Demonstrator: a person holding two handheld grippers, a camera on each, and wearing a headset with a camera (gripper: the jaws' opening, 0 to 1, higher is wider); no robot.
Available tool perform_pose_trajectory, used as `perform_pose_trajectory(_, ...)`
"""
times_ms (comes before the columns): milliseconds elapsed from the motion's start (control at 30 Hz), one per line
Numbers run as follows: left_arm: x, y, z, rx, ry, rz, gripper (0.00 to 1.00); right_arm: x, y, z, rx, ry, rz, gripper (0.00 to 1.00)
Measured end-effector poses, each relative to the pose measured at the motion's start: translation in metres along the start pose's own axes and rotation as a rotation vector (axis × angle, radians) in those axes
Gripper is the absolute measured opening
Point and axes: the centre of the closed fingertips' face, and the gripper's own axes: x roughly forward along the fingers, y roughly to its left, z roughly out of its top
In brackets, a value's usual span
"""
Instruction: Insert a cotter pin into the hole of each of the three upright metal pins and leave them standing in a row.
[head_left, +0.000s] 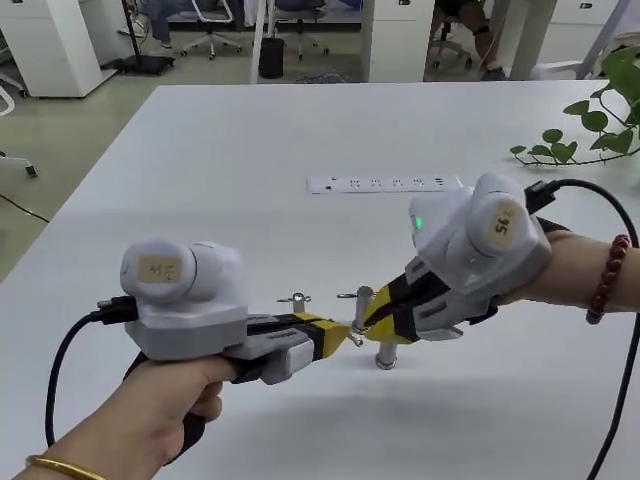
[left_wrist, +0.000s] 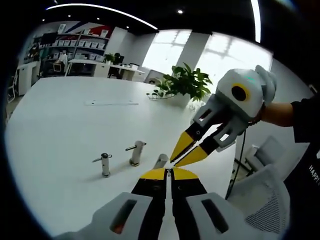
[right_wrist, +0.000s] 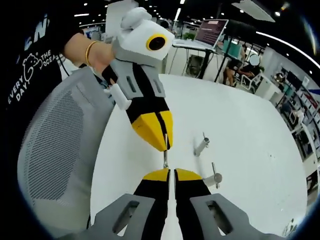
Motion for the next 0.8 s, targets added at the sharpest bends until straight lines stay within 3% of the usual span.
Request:
perform_pose_trajectory(233, -0.004, 0.0, 0.0, 0.006, -0.013, -0.013, 0.0, 0.001, 0.006, -0.002, 0.253, -0.113, 0.063, 0.05)
perform_pose_trajectory(500, -0.01, -0.003, 0.0, 0.029, -0.028, -0.056, 0.0, 0.002, 0.016, 0.001, 0.457, -0.234, 0.115, 0.07)
perform_pose_trajectory(700, -0.014, -0.008, 0.004, 0.048, -0.066, -0.096, 0.0, -0.003, 0.019, 0.006, 0.507, -0.304, 0.131, 0.07)
perform_pose_trajectory(800, -0.015, -0.011, 0.007, 0.051, -0.085, -0.118, 0.0, -0.005, 0.018, 0.007, 0.512, -0.315, 0.132, 0.07)
